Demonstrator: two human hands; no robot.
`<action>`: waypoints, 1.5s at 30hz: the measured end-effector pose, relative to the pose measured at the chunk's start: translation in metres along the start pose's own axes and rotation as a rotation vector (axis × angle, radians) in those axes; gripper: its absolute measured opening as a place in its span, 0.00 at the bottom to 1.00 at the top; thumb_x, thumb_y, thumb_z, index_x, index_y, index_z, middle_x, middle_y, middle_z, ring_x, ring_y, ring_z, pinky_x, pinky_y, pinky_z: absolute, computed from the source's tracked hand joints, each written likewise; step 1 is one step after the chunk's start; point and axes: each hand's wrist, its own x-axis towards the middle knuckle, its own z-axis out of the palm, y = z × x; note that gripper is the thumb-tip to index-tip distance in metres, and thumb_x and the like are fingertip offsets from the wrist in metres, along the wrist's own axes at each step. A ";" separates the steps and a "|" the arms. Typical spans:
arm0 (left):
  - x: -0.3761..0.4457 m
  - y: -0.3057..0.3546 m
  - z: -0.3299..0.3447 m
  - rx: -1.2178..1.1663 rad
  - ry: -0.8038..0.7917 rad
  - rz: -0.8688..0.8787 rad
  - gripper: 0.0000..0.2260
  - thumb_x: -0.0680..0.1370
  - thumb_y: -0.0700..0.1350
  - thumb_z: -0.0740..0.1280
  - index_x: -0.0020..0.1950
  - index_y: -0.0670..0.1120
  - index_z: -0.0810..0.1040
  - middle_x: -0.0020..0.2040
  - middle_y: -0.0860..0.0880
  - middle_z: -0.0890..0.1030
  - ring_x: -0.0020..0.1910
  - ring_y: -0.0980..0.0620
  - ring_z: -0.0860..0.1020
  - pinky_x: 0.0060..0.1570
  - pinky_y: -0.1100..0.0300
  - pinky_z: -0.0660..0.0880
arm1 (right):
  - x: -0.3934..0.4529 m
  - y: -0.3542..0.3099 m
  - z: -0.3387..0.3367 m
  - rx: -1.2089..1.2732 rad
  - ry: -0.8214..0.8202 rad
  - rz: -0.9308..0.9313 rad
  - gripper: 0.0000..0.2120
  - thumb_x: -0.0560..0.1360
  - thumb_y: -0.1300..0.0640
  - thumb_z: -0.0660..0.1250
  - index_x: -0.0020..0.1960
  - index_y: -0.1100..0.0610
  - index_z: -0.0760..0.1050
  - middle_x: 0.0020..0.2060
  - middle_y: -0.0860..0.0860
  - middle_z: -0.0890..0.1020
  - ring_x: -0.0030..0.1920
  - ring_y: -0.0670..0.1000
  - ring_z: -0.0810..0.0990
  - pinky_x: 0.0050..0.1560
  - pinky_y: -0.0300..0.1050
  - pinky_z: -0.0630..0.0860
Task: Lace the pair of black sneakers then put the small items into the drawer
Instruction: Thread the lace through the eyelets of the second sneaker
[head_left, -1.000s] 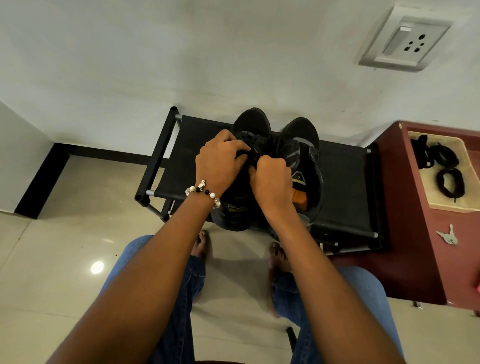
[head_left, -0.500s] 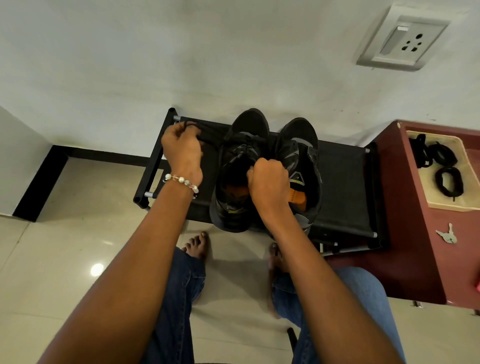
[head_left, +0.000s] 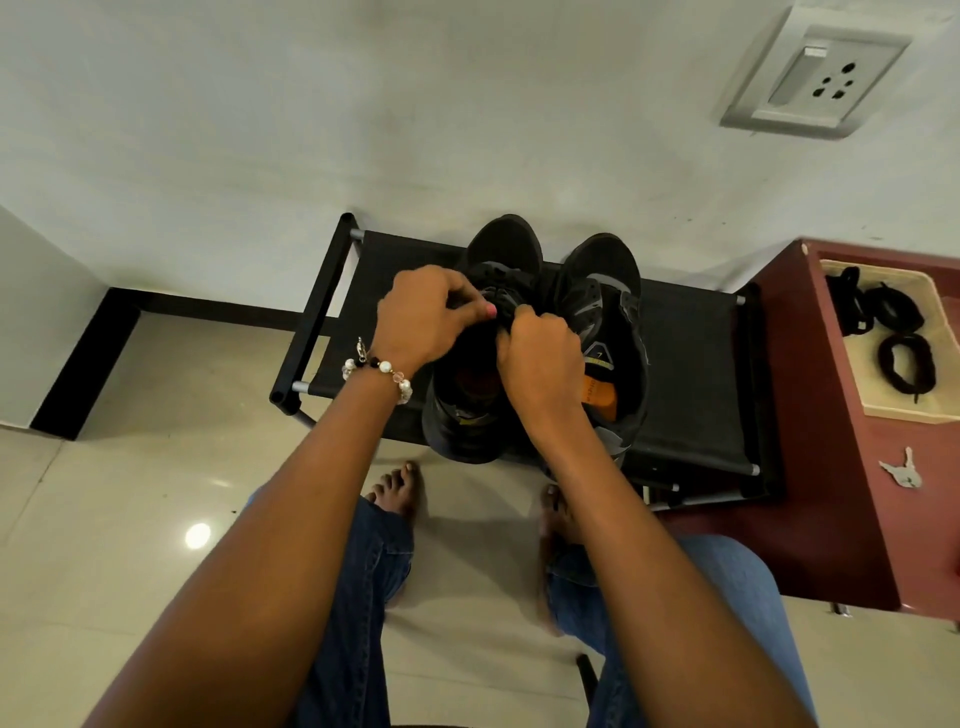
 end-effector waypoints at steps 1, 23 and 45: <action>0.000 0.001 -0.001 -0.021 0.021 0.014 0.07 0.73 0.54 0.72 0.47 0.52 0.82 0.47 0.52 0.82 0.49 0.53 0.79 0.53 0.47 0.77 | 0.000 0.000 0.001 -0.002 -0.001 -0.002 0.12 0.82 0.56 0.58 0.58 0.63 0.75 0.49 0.60 0.80 0.48 0.61 0.80 0.38 0.47 0.69; -0.001 -0.012 -0.050 -1.467 0.382 -0.280 0.09 0.77 0.53 0.68 0.53 0.51 0.81 0.32 0.53 0.74 0.27 0.56 0.63 0.36 0.59 0.63 | 0.024 0.016 -0.054 1.601 -0.254 0.344 0.11 0.72 0.67 0.64 0.39 0.53 0.76 0.41 0.48 0.81 0.46 0.47 0.78 0.49 0.46 0.68; -0.004 0.004 0.016 0.245 0.190 0.250 0.14 0.75 0.46 0.70 0.61 0.49 0.81 0.54 0.46 0.79 0.53 0.46 0.77 0.47 0.57 0.72 | 0.015 0.001 -0.046 0.240 -0.222 0.008 0.12 0.74 0.54 0.72 0.50 0.61 0.77 0.43 0.58 0.80 0.45 0.60 0.80 0.46 0.53 0.79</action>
